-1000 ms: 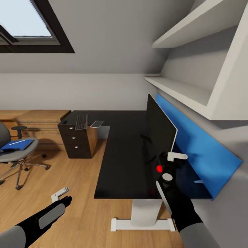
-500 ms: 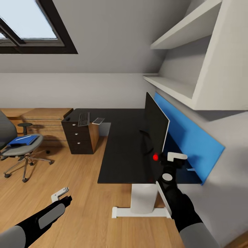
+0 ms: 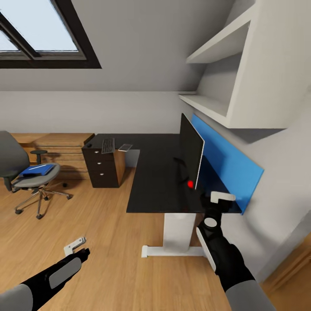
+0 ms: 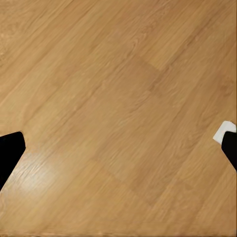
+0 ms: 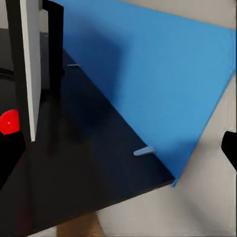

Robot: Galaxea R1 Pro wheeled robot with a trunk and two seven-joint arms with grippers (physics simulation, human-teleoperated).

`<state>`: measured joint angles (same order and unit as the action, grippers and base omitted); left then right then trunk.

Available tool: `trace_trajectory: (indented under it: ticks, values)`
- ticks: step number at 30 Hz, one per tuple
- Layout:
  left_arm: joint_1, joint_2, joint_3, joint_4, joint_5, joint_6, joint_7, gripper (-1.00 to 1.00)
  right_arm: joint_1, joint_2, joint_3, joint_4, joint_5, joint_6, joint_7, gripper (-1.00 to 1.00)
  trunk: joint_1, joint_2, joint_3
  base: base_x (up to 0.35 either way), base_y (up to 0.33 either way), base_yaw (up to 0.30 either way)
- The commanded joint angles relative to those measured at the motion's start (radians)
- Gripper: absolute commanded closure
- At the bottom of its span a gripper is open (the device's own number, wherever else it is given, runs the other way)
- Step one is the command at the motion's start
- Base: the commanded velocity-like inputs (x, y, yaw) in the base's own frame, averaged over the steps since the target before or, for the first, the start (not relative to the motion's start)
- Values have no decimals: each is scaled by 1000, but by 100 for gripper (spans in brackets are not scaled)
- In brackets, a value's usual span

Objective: In the bedroom, organize the workspace by keeping the computer under the desk, ensuring the monitor is on the desk, placing the keyboard on the desk next to the monitor, placing the mouse on the desk next to the keyboard, moving the folder from the swivel chair onto the desk next to the mouse, stacking the notebook on top of the folder with the pen on top of the notebook, and positioning the swivel chair next to the desk.

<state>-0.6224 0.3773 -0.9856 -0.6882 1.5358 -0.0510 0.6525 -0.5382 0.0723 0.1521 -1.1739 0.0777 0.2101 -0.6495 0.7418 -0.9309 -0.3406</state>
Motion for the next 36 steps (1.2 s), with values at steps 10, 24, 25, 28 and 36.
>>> trace_trajectory:
  ticks: [10, 24, 25, 28, 36]
  values:
    - [-2, -258, -108, 606, 9, -7, -319, -100, 76, -5, -1, 52, -116, -1, 23, -100, 0, -1, -1, -336, 0, 0]
    - [101, -299, -112, 665, -3, -38, -378, -100, 126, -1, 22, 840, -130, -483, 325, -100, 0, -1, -1, -39, 211, 0]
    - [101, -304, -112, 665, -3, -44, -380, -100, 126, -1, 23, 873, -130, -517, 345, -100, 0, -1, -1, -1, 329, 0]
    - [106, -312, -113, 665, -6, -52, -385, -100, 126, -2, 23, 916, -129, -576, 362, -100, 0, -1, -1, 0, 330, 0]
    - [130, -337, -113, 665, -137, -58, -422, -100, 126, 15, 24, 1033, -134, -736, 382, -100, 0, -1, -1, 99, 324, 0]
